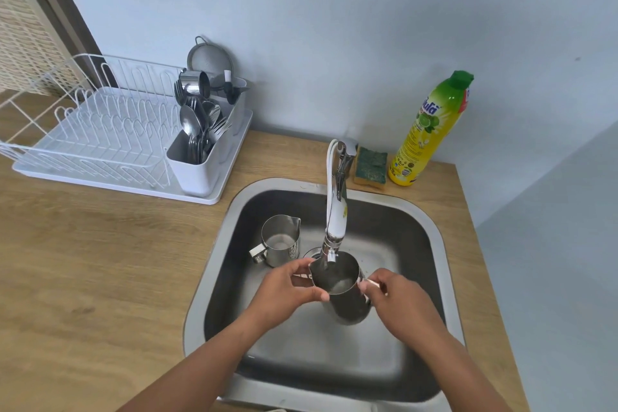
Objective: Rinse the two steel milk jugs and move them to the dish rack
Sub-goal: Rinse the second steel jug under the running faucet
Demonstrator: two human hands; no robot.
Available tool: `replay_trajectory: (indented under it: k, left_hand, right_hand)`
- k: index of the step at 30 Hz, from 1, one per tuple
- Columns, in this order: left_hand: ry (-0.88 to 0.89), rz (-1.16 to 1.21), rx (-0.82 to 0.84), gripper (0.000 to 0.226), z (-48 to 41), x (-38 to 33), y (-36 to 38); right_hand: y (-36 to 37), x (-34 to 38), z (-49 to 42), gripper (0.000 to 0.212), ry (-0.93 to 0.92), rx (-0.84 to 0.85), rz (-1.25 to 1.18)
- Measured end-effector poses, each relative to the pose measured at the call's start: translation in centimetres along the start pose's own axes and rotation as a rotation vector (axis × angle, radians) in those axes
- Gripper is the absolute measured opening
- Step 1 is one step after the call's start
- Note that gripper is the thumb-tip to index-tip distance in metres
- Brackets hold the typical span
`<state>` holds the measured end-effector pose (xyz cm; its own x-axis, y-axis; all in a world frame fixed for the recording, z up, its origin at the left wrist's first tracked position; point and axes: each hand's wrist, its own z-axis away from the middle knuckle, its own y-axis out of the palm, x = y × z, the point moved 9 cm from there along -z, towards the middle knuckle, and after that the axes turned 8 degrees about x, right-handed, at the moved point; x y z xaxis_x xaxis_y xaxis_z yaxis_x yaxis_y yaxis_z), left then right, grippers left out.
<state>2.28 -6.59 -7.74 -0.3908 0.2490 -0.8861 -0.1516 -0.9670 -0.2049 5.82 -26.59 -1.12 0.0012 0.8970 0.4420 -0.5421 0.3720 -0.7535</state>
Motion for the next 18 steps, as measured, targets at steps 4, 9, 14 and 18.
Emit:
replay_trajectory:
  k: [4,9,14,18]
  left_hand:
    - [0.039,-0.060,-0.067,0.064,-0.6,-1.2,-0.3]
    - [0.128,-0.183,-0.170,0.069,0.0,-3.5,-1.4]
    - [0.205,-0.312,-0.260,0.078,0.9,-4.9,-3.0]
    - [0.259,-0.415,-0.313,0.079,2.1,-6.2,-4.2]
  right_hand:
    - [-0.5,-0.2,-0.2,0.014,0.012,-0.054,-0.071]
    - [0.1,-0.3,-1.3,0.015,0.004,-0.093,-0.260]
    - [1.6,-0.1,-2.8,0.014,-0.009,-0.106,-0.460]
    - [2.9,0.5,-3.6,0.013,-0.027,-0.076,-0.564]
